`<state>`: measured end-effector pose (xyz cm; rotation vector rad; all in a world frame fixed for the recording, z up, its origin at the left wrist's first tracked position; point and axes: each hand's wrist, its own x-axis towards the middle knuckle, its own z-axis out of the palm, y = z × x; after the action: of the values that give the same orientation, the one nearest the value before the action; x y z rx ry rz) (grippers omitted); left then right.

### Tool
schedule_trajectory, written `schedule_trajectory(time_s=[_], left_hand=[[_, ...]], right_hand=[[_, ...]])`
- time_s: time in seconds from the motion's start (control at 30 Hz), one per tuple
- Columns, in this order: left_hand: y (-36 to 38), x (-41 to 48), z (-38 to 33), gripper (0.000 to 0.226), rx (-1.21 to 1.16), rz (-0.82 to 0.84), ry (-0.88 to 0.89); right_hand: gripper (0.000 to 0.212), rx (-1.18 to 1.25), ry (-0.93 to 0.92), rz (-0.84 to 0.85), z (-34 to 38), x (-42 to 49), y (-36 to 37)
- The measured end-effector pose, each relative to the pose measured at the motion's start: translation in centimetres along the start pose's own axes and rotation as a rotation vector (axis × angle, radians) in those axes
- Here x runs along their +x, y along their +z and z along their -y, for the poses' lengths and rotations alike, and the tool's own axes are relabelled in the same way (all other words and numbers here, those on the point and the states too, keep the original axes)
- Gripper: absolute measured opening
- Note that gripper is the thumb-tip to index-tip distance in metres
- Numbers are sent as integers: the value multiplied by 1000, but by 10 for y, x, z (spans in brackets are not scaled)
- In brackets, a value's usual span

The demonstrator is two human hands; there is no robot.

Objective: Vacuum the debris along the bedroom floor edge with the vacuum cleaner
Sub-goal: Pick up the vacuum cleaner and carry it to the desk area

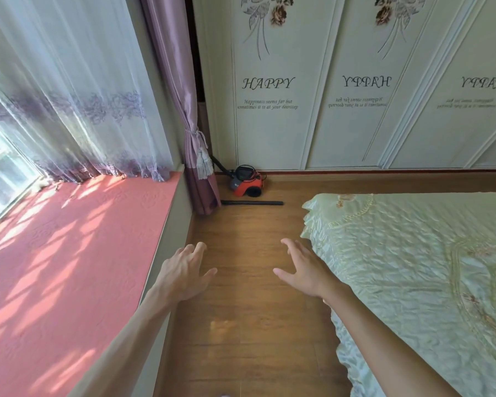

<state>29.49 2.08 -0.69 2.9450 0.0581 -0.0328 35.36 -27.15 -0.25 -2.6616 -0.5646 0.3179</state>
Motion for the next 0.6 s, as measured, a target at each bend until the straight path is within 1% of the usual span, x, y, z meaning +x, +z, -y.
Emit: schedule_trajectory(time_s=[0.2,0.6], left_hand=[[5,64,2,57,-3,28,7],[10,238,17,57,-14,96,115]], right_hand=[[72,23,20,3,-15,51,-11],[72,50,137,6,-47,185,-44]])
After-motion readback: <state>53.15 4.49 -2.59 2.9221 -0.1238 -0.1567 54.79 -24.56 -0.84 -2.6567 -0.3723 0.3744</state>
